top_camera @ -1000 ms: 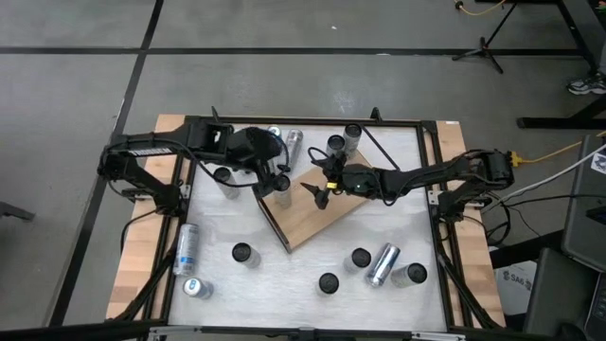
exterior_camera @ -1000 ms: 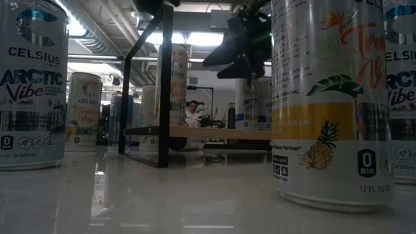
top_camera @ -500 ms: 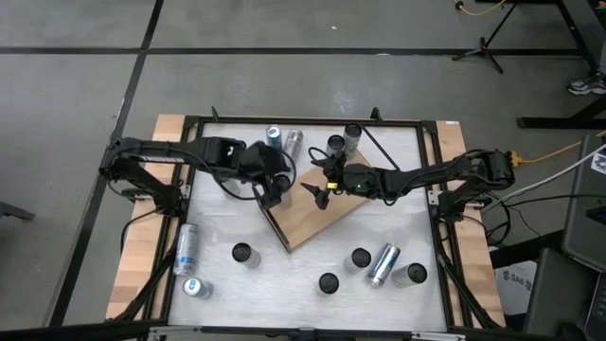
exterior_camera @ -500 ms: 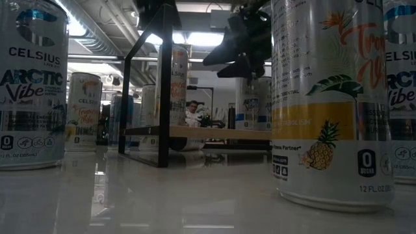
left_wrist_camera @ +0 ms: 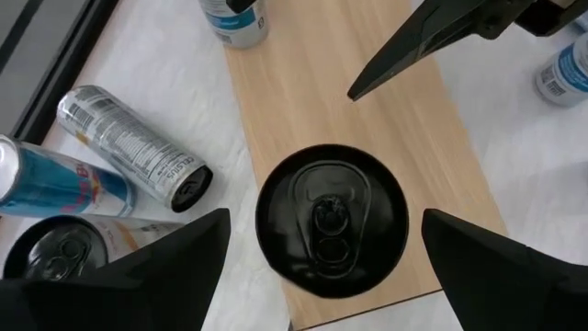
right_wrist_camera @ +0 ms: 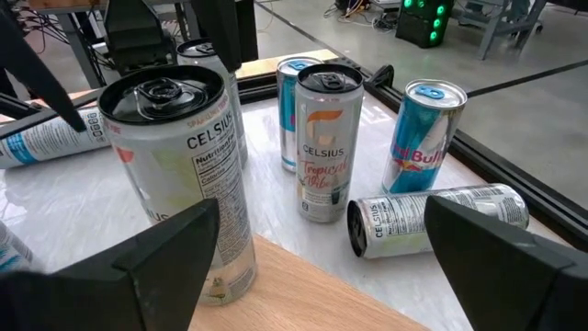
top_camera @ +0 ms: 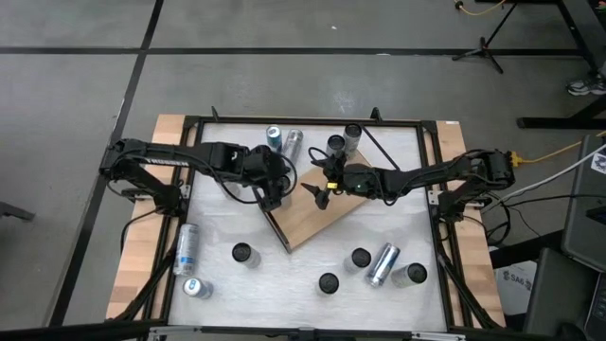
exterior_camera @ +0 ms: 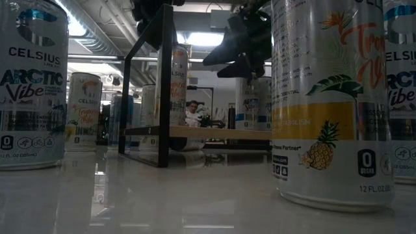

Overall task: Place canned beverage on shelf
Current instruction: Put the white yellow soda can on the shelf

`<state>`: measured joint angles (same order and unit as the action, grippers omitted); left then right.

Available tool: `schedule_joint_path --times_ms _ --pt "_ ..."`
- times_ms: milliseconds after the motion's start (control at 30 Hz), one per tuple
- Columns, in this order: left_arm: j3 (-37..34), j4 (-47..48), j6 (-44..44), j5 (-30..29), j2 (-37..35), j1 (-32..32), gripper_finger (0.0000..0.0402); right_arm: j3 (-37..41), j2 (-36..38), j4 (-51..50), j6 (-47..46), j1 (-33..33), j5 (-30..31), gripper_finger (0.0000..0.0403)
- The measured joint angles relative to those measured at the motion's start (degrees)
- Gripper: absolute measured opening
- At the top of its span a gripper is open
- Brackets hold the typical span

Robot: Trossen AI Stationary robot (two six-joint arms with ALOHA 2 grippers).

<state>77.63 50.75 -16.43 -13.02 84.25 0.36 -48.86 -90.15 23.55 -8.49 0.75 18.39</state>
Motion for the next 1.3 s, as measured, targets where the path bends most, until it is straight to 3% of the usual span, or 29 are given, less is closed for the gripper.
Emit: schedule_joint_path --times_ms 967,1300 --pt "-1.41 -3.61 -0.83 -2.58 2.62 0.00 0.0350 0.00 -0.02 -0.19 0.02 -0.02 -0.02 0.0376" --pt "-1.41 -3.51 -4.90 -2.20 2.71 -0.02 0.0273 0.00 -0.02 -0.16 0.02 -0.02 -0.02 0.0376"
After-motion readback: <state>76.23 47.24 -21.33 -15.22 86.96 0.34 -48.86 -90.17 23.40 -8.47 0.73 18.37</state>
